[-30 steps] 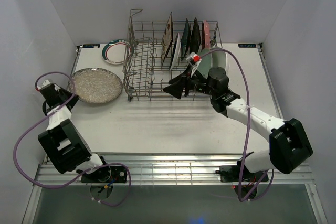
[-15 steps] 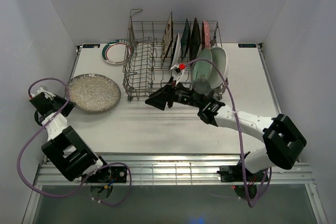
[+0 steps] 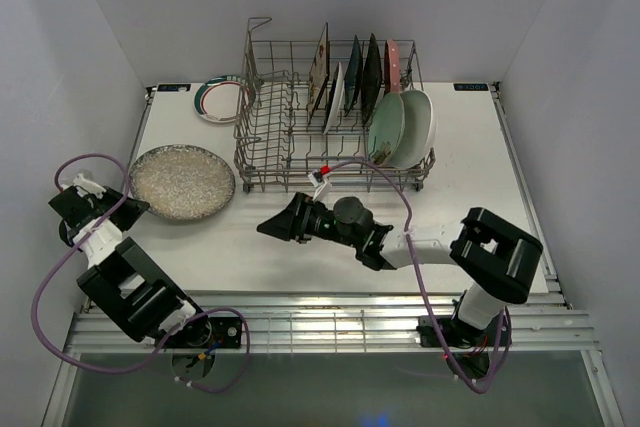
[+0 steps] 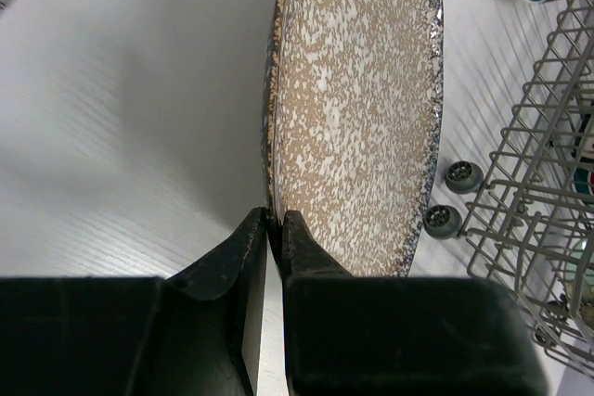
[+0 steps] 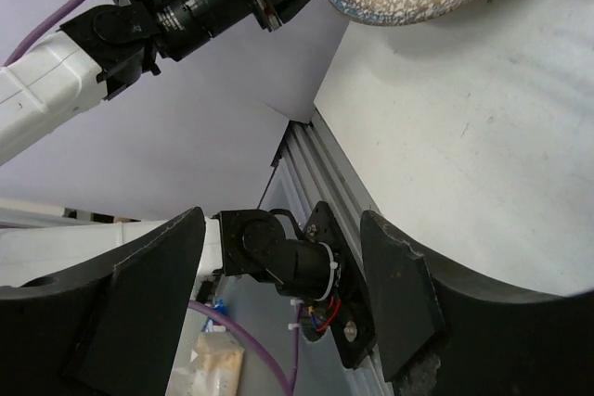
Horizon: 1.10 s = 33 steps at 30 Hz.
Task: Load the plates into the dish rack
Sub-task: Pick up the plate from the corner of the board.
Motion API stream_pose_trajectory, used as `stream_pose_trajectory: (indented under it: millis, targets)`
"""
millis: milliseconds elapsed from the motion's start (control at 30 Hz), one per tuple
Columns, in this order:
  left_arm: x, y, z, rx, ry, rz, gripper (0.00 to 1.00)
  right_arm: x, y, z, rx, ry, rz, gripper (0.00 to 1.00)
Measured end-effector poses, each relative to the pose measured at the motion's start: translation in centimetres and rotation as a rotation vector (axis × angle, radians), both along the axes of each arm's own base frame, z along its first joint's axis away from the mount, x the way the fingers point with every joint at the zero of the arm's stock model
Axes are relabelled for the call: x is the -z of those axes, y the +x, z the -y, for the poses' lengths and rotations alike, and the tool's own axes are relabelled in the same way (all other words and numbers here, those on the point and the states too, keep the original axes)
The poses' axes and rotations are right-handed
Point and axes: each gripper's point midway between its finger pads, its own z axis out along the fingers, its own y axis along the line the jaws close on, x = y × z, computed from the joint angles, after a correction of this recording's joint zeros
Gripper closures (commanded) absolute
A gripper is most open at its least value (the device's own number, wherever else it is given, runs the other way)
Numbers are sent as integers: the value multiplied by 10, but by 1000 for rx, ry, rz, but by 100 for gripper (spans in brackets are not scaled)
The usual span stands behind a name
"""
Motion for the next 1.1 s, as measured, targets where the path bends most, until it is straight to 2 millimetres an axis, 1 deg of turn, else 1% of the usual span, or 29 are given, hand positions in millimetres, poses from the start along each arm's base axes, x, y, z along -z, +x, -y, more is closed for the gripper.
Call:
stream_pose_trajectory:
  millis: [167, 233, 400, 500, 600, 767, 833, 933, 1100]
  targets:
    - [5, -2, 13, 59, -53, -1, 100, 22, -14, -19, -1, 35, -119, 27]
    - [10, -4, 19, 85, -73, -12, 100, 32, -13, -24, 5, 48, -160, 27]
    - [15, -12, 22, 113, -89, -34, 100, 58, -4, -33, 33, 61, -259, 27]
    - [15, -16, 23, 123, -95, -35, 100, 63, 1, -43, 40, 84, -300, 27]
    - [14, -19, 24, 133, -110, -34, 100, 64, 6, -54, 41, 112, -332, 27]
    - [6, -16, 25, 159, -126, -20, 100, 56, 20, -70, 48, 159, -362, 27]
    - [3, -15, 25, 172, -134, -17, 100, 57, 24, -74, 52, 170, -379, 26]
    - [0, -12, 25, 188, -146, -12, 100, 63, 30, -83, 59, 180, -416, 27]
    - [-1, -12, 26, 200, -163, -12, 100, 80, 36, -98, 67, 173, -469, 27]
